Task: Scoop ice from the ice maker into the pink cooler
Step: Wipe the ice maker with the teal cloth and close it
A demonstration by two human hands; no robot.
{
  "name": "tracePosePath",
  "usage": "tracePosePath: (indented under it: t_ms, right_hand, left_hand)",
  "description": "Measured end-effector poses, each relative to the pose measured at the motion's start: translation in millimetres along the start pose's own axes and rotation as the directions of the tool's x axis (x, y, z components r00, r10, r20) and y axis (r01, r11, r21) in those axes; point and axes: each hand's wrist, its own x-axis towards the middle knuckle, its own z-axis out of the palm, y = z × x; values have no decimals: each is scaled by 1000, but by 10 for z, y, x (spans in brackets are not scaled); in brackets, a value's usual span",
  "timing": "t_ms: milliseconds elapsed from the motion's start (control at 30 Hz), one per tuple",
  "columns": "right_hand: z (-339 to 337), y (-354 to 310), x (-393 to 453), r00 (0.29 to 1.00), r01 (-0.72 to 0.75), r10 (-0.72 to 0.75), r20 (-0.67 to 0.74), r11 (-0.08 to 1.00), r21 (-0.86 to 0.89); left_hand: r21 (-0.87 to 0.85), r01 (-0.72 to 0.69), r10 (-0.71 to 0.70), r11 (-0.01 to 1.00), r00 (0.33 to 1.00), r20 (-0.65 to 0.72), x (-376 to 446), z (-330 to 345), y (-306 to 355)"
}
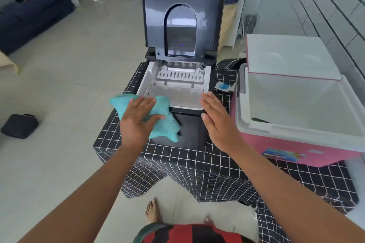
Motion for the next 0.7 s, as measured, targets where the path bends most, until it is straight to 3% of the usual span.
tracePosePath:
  t_ms: [100,200,400,533,700]
  right_hand:
    - [40,-61,4,999,-29,30,-41,999,41]
    - [22,-100,49,987,-92,106,-122,989,114]
    - [12,-187,126,976,-80,96,-196,993,85]
    - [3,-233,152,952,-107,121,-283,992,62]
    - [-303,32,268,919,-284,269,-290,959,-9]
  left_hand:
    - [19,-70,70,997,997,-8,-117,267,400]
    - [-4,-19,19,1000,1000,-10,-213,418,667]
    - [90,-124,121,988,992,37,-166,323,613]
    - [48,-192,187,980,978,95,-85,217,602]
    - [-1,-296,294,955,950,106,114,117,508]
